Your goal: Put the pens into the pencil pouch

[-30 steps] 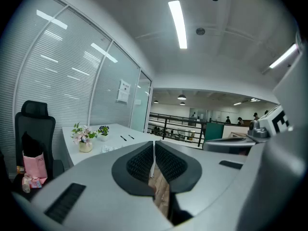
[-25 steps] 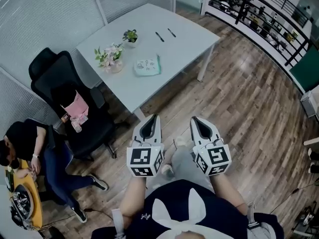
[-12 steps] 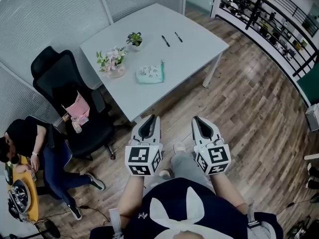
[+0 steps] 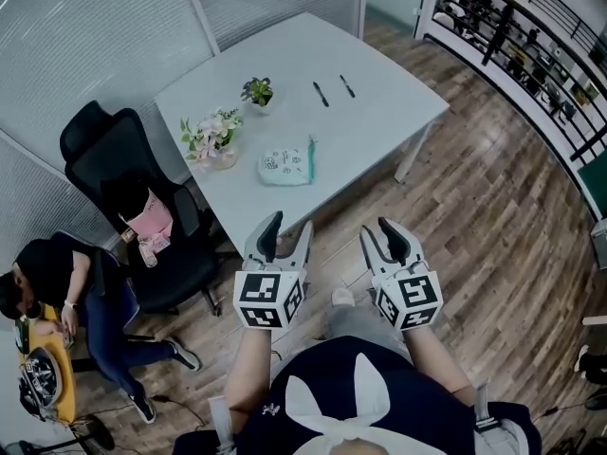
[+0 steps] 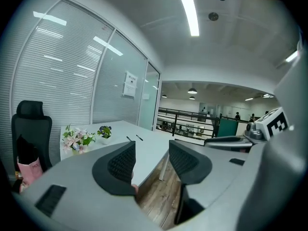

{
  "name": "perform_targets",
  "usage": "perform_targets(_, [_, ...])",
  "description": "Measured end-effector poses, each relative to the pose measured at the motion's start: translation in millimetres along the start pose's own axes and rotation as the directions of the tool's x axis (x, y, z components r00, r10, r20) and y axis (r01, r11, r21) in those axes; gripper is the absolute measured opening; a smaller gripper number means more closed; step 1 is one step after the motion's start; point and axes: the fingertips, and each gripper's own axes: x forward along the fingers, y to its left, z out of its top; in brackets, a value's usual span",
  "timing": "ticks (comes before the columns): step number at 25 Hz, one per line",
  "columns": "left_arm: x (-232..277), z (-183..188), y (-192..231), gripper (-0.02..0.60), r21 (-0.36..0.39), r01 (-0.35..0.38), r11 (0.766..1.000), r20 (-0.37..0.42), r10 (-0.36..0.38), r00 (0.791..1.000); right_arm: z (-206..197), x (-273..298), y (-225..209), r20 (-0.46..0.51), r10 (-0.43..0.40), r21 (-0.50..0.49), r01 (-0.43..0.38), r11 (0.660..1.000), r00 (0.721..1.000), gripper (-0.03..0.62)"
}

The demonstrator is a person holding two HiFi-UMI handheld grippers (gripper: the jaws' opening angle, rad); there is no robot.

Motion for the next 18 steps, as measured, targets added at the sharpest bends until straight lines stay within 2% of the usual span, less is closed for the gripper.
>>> perform_targets(7, [51, 2, 13, 0.213, -0.028, -0.060, 0.998, -0.010, 0.060, 0.998, 4, 38, -41, -0.026, 0.043, -0.001, -0.043, 0.999, 0.999, 0.129])
perform_targets(13, [94, -29, 27, 0.212, -0.061, -0.111, 0.992, -0.102, 0.104, 0.989, 4, 65, -66, -0.056, 0.082, -0.013, -0.083, 0.996, 0.995, 0.129])
perform_targets(18, [123, -52, 38, 0.213, -0.088, -0.122, 0.989, -0.177, 0.105, 0.979, -1, 88, -83, -0.073, 0.085, 0.003, -0.085, 0.996, 0.994, 0.129])
